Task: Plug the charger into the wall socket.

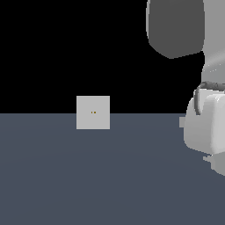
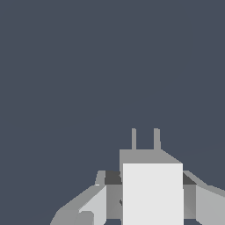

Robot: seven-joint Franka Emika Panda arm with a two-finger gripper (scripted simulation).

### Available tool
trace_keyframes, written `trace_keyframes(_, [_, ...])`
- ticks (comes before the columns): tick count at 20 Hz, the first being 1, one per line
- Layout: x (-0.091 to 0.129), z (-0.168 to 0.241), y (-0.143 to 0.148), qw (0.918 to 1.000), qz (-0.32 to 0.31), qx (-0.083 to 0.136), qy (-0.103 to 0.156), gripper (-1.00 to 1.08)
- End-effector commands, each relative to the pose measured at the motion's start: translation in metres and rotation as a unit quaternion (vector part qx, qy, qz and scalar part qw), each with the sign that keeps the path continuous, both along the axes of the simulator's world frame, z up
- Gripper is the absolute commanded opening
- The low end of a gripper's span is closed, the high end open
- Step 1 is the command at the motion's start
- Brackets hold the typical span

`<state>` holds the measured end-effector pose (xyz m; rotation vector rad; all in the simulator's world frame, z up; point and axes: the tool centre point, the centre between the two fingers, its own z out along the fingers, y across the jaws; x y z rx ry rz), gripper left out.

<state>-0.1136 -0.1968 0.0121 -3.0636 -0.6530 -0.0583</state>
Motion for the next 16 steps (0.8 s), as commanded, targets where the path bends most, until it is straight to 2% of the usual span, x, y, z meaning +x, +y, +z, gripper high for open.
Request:
trace_keyframes(1, [0.0, 0.0, 0.0, 1.0, 0.0, 0.0, 0.0, -1.0])
trace_keyframes(11, [0.0, 0.0, 0.0, 1.0, -0.001, 0.0, -0.001, -1.0])
trace_keyframes(16, [0.001, 0.003, 0.01, 1.0, -0.008, 0.0, -0.001, -1.0])
